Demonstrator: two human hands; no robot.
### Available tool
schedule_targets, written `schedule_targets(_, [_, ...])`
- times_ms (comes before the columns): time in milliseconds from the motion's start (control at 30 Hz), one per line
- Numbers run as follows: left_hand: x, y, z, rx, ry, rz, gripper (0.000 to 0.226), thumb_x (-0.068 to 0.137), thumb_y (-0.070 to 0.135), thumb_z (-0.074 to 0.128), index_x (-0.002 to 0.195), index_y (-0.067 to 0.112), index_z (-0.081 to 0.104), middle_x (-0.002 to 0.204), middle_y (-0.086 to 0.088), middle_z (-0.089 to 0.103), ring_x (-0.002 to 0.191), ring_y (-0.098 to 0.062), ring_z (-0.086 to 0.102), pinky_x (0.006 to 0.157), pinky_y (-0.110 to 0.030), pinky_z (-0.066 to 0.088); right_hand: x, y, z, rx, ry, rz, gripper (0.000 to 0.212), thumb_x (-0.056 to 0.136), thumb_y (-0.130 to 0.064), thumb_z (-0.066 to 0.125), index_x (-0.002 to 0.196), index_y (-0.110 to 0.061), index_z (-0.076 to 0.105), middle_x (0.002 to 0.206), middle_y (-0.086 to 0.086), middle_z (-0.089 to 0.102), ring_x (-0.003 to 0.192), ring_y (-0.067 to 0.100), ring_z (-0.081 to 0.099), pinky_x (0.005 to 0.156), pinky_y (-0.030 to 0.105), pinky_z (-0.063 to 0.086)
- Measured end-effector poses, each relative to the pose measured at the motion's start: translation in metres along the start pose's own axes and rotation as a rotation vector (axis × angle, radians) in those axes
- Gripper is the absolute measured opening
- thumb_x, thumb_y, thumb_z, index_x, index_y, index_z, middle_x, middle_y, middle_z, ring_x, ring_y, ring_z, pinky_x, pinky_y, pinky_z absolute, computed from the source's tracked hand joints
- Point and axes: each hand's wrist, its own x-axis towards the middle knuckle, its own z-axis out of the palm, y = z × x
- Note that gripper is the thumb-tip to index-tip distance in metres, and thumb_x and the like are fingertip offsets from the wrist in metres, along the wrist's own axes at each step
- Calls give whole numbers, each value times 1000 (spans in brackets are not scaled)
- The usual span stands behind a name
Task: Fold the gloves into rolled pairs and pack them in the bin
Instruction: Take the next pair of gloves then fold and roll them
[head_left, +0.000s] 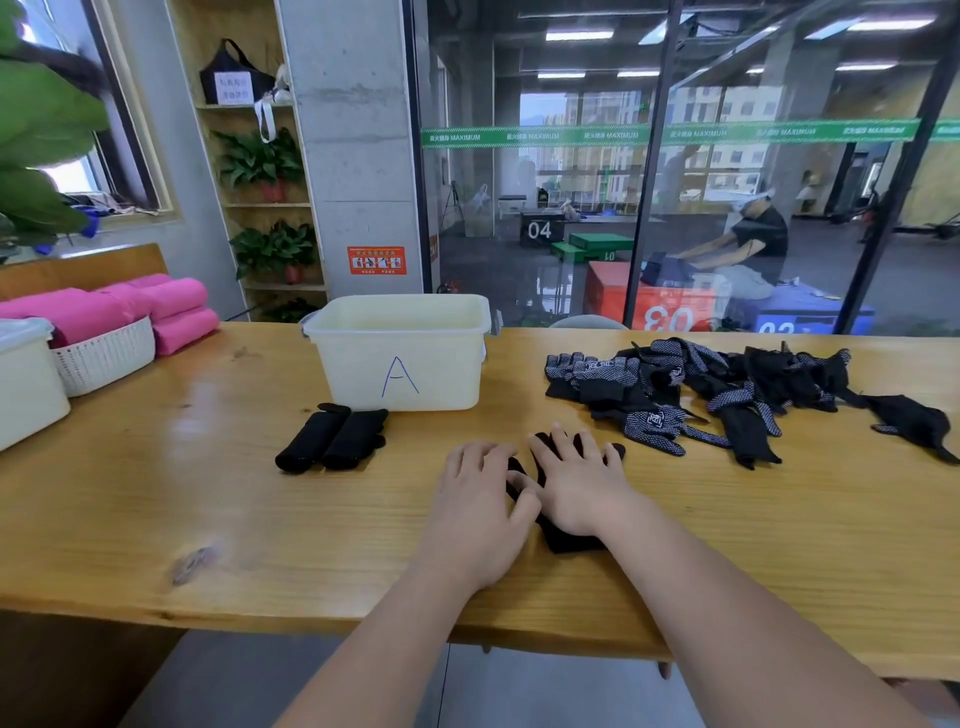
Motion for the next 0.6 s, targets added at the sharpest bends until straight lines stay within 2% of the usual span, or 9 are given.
schedule_targets(100, [-2, 4, -3, 19, -9, 29, 59, 98, 44, 45, 154, 26, 45, 153, 8, 45, 146, -13, 28, 123, -35, 30, -12, -4, 0, -14, -24, -3, 77, 102, -72, 20, 167, -40, -6, 175, -1, -19, 160, 36, -17, 128, 61, -5])
schedule_targets(200, [-5, 7, -7, 34, -24, 33, 55, 101, 40, 47, 155, 28, 43, 152, 10, 49, 145, -13, 32, 123, -35, 28, -17, -1, 1, 125, 60, -26, 73, 104, -71, 22, 168, -40, 4, 176, -5, -10, 162, 32, -12, 129, 58, -2])
schedule_targets(300, [-6, 7, -5, 57, -40, 45, 52, 102, 43, 46, 153, 31, 45, 143, 11, 57, 139, -15, 41, 120, -35, 29, -28, 17, -2, 352, 335, -82, 57, 109, -54, 37, 162, -34, 34, 174, -4, 21, 161, 26, 15, 129, 48, 18])
schedule_targets(367, [-5, 6, -2, 91, -49, 70, 52, 101, 54, 47, 148, 34, 50, 141, 14, 58, 138, -14, 42, 118, -35, 31, -44, 33, -3, 358, 381, -120, 47, 108, -48, 47, 152, -32, 52, 160, -8, 43, 150, 20, 36, 122, 40, 33])
schedule_targets(433, [-4, 6, -1, 139, -87, 79, 64, 96, 71, 46, 148, 34, 52, 147, 15, 53, 141, -13, 38, 119, -37, 31, -61, 47, -1, 227, 246, -158, 54, 105, -59, 46, 154, -36, 48, 162, -11, 40, 151, 18, 34, 122, 40, 33])
schedule_targets(500, [-3, 6, 0, 160, -125, 74, 74, 92, 79, 45, 150, 34, 51, 153, 16, 48, 145, -13, 33, 122, -39, 29, -73, 59, 4, 151, 152, -160, 66, 103, -69, 39, 162, -40, 34, 172, -11, 22, 160, 18, 16, 129, 43, 21])
schedule_targets(533, [-2, 6, 1, 158, -132, 71, 76, 92, 80, 45, 152, 33, 50, 156, 16, 46, 147, -13, 31, 123, -40, 27, -78, 63, 6, 167, 176, -159, 68, 102, -72, 37, 163, -41, 31, 174, -13, 17, 161, 16, 11, 130, 42, 17])
schedule_targets(600, [-3, 5, 1, 146, -97, 82, 76, 94, 79, 44, 153, 33, 49, 157, 15, 45, 149, -13, 29, 124, -40, 27, -87, 66, 8, 236, 285, -188, 64, 101, -71, 41, 157, -42, 42, 170, -18, 24, 158, 11, 18, 128, 38, 21])
